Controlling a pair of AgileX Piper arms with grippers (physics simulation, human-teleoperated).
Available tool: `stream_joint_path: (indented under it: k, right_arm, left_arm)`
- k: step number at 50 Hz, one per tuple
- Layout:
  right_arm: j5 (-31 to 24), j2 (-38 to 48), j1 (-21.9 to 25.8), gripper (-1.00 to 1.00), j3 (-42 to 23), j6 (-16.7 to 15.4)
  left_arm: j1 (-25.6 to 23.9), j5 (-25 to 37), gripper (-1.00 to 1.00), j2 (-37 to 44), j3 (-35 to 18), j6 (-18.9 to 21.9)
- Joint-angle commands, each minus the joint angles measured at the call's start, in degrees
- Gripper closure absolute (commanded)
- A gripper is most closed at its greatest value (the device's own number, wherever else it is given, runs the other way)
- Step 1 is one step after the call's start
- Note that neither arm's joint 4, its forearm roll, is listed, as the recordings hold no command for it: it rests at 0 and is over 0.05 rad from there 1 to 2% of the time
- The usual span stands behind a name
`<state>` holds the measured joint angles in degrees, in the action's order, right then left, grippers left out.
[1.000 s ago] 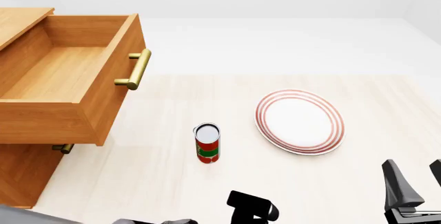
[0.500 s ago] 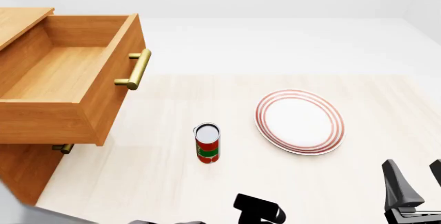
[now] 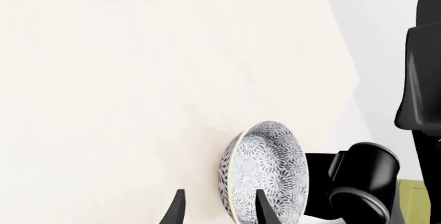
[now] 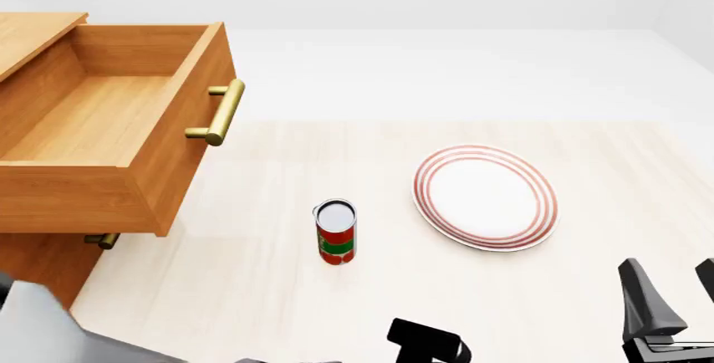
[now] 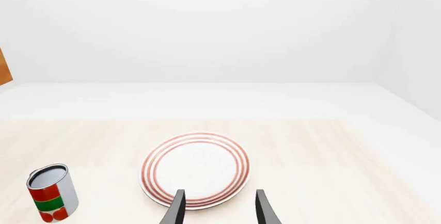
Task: Put the bowl in the top drawer of the cabinet.
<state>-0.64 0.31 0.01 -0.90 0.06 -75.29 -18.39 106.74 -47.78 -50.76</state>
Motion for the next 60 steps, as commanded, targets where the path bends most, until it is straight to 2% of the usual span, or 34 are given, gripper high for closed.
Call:
stream_joint_path:
  k: [1,39,40,60]
  right_arm:
    - [0.0,0.0,0.0,-1.00,0.0,0.0]
    - [0.0,0.0,0.0,-1.00,0.0,0.0]
    - [0.0,0.0,0.0,-1.00,0.0,0.0]
    - [0.0,0.0,0.0,-1.00,0.0,0.0]
  left_arm:
    - [-0.5,-0.4,-1.00,2.1,-1.1,-0.3]
    - [-1.7,-0.8,-1.00,6.3,-3.6,-1.0]
    - [-1.4,-0.7,1.00,5.9,-3.6,-0.5]
    - [-0.4,0.4,1.00,3.5,-1.9,-0.5]
